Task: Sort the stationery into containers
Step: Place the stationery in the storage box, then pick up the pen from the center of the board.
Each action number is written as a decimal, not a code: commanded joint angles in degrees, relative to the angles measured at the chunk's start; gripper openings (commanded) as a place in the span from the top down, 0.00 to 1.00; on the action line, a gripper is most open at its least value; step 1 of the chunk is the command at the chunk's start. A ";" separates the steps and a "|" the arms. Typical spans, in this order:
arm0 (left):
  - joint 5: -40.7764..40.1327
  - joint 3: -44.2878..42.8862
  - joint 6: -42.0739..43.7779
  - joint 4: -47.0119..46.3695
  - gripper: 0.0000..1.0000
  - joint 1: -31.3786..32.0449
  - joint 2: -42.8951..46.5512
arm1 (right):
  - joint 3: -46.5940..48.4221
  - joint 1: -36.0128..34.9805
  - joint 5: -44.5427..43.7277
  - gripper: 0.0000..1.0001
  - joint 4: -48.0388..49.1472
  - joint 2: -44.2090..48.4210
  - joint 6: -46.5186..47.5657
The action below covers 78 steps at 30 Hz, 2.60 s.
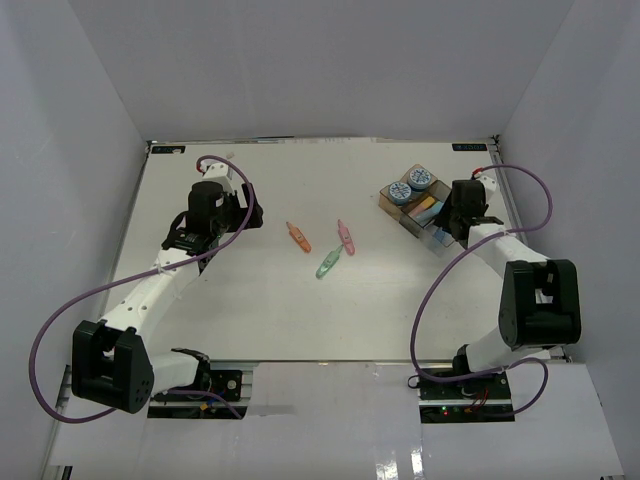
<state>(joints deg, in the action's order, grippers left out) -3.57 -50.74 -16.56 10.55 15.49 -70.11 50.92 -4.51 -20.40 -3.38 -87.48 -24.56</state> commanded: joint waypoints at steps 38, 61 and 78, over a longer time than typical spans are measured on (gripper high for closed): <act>5.15 -2.87 1.00 1.67 0.02 -0.37 -2.23 | 13.50 -33.89 6.52 0.29 -1.90 -12.79 12.43; 5.51 -2.96 1.09 1.67 0.02 -0.37 -2.67 | 11.49 -33.98 7.48 0.52 0.92 -17.81 15.15; 6.39 -3.05 1.00 1.67 0.02 -0.46 -2.67 | 7.01 -33.89 9.24 0.81 1.62 -10.62 20.77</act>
<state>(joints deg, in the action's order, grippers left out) 1.78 -51.51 -15.53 12.05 15.42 -72.99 58.59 -38.37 -11.40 -1.85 -102.96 -6.26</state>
